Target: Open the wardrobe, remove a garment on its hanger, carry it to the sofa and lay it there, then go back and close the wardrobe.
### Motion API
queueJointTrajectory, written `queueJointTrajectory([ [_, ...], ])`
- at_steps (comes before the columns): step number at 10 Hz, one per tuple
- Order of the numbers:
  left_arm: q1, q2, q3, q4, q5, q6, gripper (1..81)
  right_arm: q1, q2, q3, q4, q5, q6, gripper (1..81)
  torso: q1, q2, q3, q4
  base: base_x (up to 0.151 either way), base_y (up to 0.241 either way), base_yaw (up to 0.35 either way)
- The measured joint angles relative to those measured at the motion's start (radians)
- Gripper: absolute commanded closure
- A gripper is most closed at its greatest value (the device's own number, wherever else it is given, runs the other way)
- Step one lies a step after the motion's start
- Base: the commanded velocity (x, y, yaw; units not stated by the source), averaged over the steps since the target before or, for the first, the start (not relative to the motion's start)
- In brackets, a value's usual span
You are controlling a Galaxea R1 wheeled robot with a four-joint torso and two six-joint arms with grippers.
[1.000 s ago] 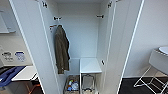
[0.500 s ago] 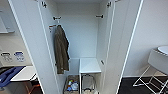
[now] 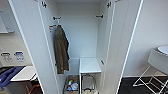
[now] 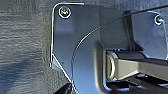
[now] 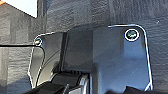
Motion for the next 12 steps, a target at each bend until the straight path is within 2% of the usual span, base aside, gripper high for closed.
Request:
queueJointTrajectory([
  [1, -0.003, 0.005, 0.001, -0.070, 0.028, 0.093, 1.0, 0.000, 0.000, -0.002, 0.000, 0.000, 0.000, 1.0, 0.000, 0.000, 0.000, 0.000, 0.000, 0.000, 0.000],
  [2, -0.006, 0.005, 0.001, -0.186, 0.058, 0.201, 1.0, 0.000, 0.000, -0.003, 0.000, 0.000, 0.000, 1.0, 0.000, 0.000, 0.000, 0.000, 0.000, 0.000, 0.000],
  [4, -0.008, 0.005, 0.000, -0.414, 0.051, 0.468, 1.0, 0.000, 0.004, -0.004, 0.000, -0.008, 0.000, 1.0, 0.000, 0.000, 0.000, 0.000, 0.000, 0.000, 0.000],
  [5, -0.017, 0.005, 0.000, -0.497, 0.043, 0.553, 1.0, -0.005, 0.015, -0.010, 0.000, -0.011, 0.000, 1.0, 0.000, 0.000, 0.000, 0.000, 0.000, 0.000, 0.000],
  [6, -0.034, 0.004, 0.000, -0.542, 0.029, 0.584, 1.0, -0.014, 0.027, -0.018, 0.000, -0.014, 0.000, 1.0, 0.000, 0.000, 0.000, 0.000, 0.000, 0.000, 0.000],
  [8, -0.053, 0.000, -0.001, -0.547, 0.010, 0.610, 1.0, -0.019, 0.032, -0.040, -0.004, -0.067, -0.010, 1.0, 0.000, 0.000, 0.000, 0.000, 0.000, 0.000, 0.000],
  [11, -0.015, -0.020, 0.000, -0.546, -0.156, 0.623, 1.0, -0.017, -0.015, 0.026, -0.010, -0.088, -0.034, 1.0, 0.000, 0.000, 0.000, 0.000, 0.000, 0.000, 0.000],
  [12, -0.005, -0.024, 0.001, -0.546, -0.162, 0.623, 1.0, -0.017, -0.032, 0.083, -0.014, -0.088, -0.038, 1.0, 0.000, 0.000, 0.000, 0.000, 0.000, 0.000, 0.000],
])
